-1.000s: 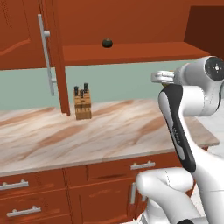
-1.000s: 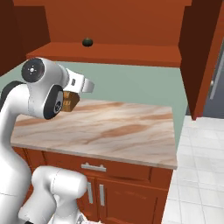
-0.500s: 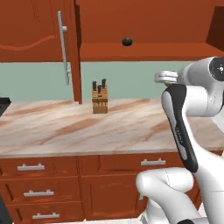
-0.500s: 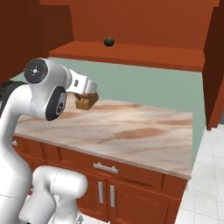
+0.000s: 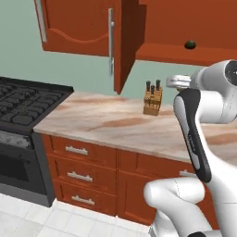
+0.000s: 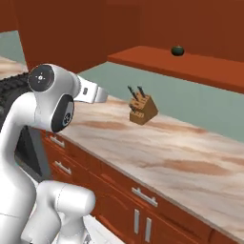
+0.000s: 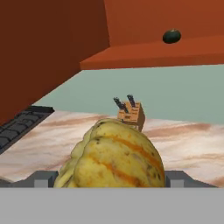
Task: Pick the squashs from the cabinet and place them in one bowl. Pick the carrot from the sink and place it in the other bowl.
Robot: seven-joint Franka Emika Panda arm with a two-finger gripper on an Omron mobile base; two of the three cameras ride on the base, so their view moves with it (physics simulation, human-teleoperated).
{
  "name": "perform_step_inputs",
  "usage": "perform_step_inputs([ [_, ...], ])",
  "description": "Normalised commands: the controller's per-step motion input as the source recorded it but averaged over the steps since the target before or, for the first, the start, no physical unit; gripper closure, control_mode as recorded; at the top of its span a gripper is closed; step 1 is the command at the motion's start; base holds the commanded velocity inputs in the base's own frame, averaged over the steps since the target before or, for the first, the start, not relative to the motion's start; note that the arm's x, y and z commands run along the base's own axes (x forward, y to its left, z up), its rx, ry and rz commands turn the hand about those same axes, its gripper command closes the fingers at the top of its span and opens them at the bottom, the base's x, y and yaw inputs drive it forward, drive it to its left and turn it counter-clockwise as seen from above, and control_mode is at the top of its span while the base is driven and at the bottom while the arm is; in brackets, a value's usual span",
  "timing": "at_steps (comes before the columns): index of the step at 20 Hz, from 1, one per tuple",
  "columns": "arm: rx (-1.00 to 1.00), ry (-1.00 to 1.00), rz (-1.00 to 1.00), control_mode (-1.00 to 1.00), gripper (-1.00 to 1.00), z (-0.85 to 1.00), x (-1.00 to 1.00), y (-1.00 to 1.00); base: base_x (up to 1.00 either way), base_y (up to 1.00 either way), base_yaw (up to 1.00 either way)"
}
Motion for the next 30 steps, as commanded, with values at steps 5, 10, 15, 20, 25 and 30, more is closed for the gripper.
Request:
perform_step_inputs([
  [5,0.0,0.0,0.0,1.0,1.0,0.0,0.0,0.0,-0.38,-0.07,0.66],
  [10,0.0,0.0,0.0,1.0,1.0,0.0,0.0,0.0,-0.37,-0.07,0.67],
  [15,0.0,0.0,0.0,1.0,1.0,0.0,0.0,0.0,-0.33,-0.02,0.67],
  [20,0.0,0.0,0.0,1.0,1.0,0.0,0.0,0.0,-0.23,-0.01,0.69],
  [25,0.0,0.0,0.0,1.0,1.0,0.0,0.0,0.0,-0.06,-0.09,0.72],
  [30,0.0,0.0,0.0,1.0,1.0,0.0,0.0,0.0,0.0,-0.1,0.77],
])
